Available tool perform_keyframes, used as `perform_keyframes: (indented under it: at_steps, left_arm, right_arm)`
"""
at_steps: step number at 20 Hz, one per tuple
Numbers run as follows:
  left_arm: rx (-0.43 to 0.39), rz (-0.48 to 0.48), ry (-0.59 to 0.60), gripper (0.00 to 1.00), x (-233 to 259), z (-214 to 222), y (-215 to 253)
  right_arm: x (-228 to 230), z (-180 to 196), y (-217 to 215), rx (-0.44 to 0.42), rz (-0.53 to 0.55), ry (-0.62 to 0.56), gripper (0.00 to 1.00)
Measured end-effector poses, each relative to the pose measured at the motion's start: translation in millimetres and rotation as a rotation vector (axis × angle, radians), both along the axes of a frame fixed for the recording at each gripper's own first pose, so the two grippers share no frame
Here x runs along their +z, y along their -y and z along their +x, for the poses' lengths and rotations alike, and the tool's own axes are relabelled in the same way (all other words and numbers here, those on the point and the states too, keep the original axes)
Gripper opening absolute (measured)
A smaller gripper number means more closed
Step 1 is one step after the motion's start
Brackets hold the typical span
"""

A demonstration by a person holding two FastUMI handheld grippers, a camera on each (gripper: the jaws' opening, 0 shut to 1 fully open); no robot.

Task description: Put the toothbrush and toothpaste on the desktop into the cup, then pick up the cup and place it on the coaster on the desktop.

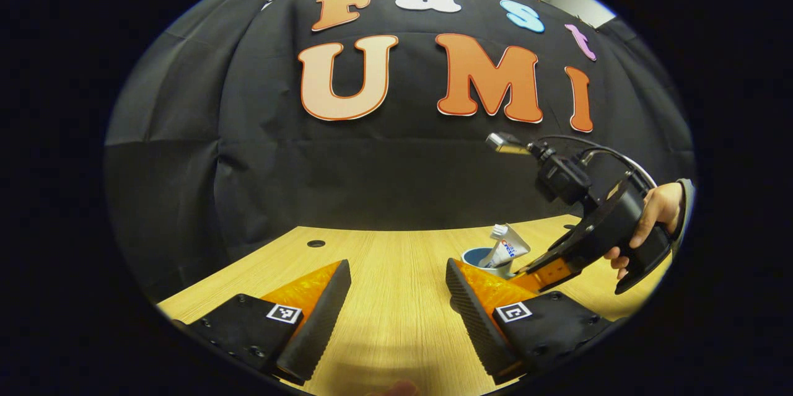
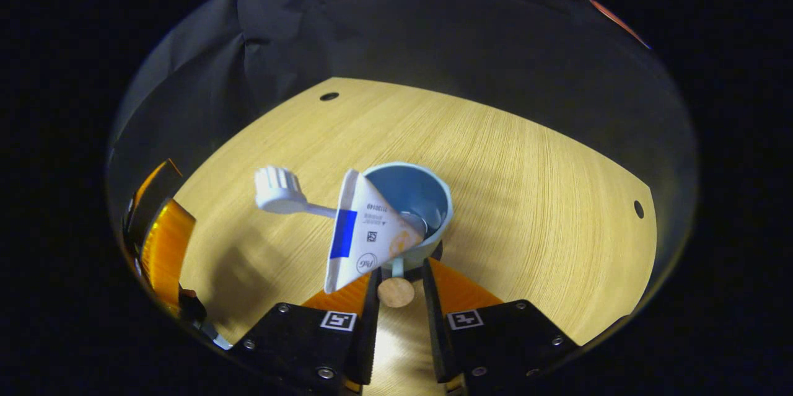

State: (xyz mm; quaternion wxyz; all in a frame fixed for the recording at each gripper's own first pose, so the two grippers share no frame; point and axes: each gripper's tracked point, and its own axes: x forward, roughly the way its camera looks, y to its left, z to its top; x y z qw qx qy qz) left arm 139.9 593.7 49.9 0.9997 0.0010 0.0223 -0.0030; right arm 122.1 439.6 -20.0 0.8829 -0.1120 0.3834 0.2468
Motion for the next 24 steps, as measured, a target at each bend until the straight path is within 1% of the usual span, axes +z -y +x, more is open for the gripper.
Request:
perform_keyframes:
  at_steps: [1, 2, 3, 4, 6, 7, 8, 13, 15, 17, 18, 19, 21, 24]
  left_arm:
    - [-0.003, 0.005, 0.005, 0.98, 2.5, 0.2, 1.9]
    - [-0.006, 0.010, 0.011, 0.98, 4.9, 0.2, 5.2]
    - [-0.010, 0.015, 0.018, 1.00, 8.1, 0.6, 8.7]
    - [-0.011, 0.020, 0.027, 0.98, 12.7, 1.3, 11.5]
    - [-0.016, 0.030, 0.047, 0.98, 19.8, 1.9, 18.2]
    - [-0.019, 0.033, 0.055, 0.98, 23.6, 2.4, 22.1]
    - [-0.022, 0.035, 0.064, 0.97, 27.0, 2.5, 24.8]
    - [-0.034, 0.025, 0.118, 0.98, 47.3, 2.2, 39.1]
    - [-0.039, 0.026, 0.148, 0.98, 57.8, 0.8, 43.5]
    - [-0.041, 0.026, 0.176, 0.95, 66.6, -0.7, 48.6]
    - [-0.044, 0.025, 0.188, 0.98, 69.8, -1.8, 51.4]
    - [-0.047, 0.023, 0.199, 1.00, 72.8, -2.7, 54.0]
    - [-0.051, 0.021, 0.214, 0.99, 76.5, -2.7, 59.0]
    - [-0.054, 0.015, 0.221, 0.99, 74.9, -2.6, 64.5]
  right_arm:
    - [8.9, -1.8, 2.6, -0.004, 0.030, 0.022, 0.46]
    - [18.8, -4.0, 5.3, -0.007, 0.058, 0.048, 0.49]
    - [27.4, -4.7, 9.6, -0.012, 0.074, 0.080, 0.58]
    - [34.9, -4.7, 14.3, -0.014, 0.084, 0.120, 0.67]
    - [50.1, -4.5, 24.7, -0.014, 0.100, 0.227, 0.72]
    - [58.8, -8.3, 30.7, -0.012, 0.103, 0.277, 0.70]
    - [67.0, -6.2, 33.4, -0.013, 0.113, 0.323, 0.76]
    - [92.0, -18.1, 55.7, -0.044, 0.177, 0.484, 0.81]
    - [105.3, -21.2, 68.5, -0.064, 0.191, 0.575, 0.82]
    - [112.8, -20.7, 80.6, -0.085, 0.199, 0.669, 0.82]
    - [116.5, -23.5, 88.2, -0.102, 0.204, 0.704, 0.82]
    - [118.7, -26.9, 94.7, -0.116, 0.212, 0.728, 0.82]
    - [122.1, -32.4, 107.2, -0.142, 0.218, 0.769, 0.82]
    - [127.5, -39.0, 124.6, -0.185, 0.200, 0.833, 0.83]
